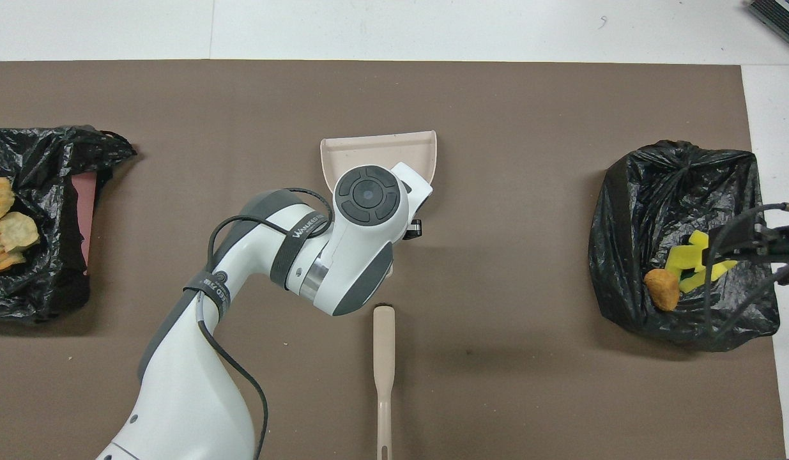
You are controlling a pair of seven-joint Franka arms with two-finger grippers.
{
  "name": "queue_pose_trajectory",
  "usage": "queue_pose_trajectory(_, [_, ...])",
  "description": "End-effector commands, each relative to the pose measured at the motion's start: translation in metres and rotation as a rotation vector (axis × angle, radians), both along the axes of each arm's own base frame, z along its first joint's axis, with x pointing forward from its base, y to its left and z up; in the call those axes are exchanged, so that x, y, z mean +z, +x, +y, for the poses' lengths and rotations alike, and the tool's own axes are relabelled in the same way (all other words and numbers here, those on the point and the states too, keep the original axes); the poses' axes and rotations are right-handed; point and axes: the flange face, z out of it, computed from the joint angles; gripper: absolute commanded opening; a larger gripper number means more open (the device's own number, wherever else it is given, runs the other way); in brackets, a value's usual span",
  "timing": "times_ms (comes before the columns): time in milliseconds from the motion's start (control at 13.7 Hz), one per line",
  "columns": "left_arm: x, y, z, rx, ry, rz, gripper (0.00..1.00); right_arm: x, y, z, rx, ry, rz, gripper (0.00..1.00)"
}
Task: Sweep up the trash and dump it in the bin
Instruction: 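Set the empty dustpan down mid-mat with the left gripper and release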
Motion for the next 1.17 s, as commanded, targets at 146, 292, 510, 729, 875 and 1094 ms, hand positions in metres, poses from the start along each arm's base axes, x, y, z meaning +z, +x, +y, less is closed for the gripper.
queue_pose_trajectory(146, [0.019, 0.014, 0.012, 0.023, -0.015, -0.022, 1.00, 0.024, 0.004, 0.009, 0.023, 0.009, -0.104, 1.00])
queue_pose_trajectory(292, [0.039, 0.025, 0.043, 0.062, -0.021, -0.034, 1.00, 0.038, 0.005, 0.016, 0.031, 0.016, -0.123, 1.00])
queue_pose_trajectory(510, [0.073, 0.033, 0.107, 0.014, -0.007, -0.014, 1.00, 0.041, 0.004, 0.021, 0.017, 0.048, -0.127, 1.00])
queue_pose_trajectory(729, [0.125, 0.040, 0.188, -0.077, -0.015, -0.036, 1.00, 0.053, 0.000, 0.022, 0.011, 0.043, -0.145, 1.00])
queue_pose_trajectory(875, [0.162, 0.034, 0.241, -0.097, -0.020, -0.049, 1.00, 0.055, -0.001, 0.024, -0.008, 0.042, -0.162, 1.00])
queue_pose_trajectory(1094, [0.212, 0.026, 0.303, -0.083, -0.017, -0.074, 1.00, 0.053, -0.002, 0.023, 0.016, 0.032, -0.167, 1.00])
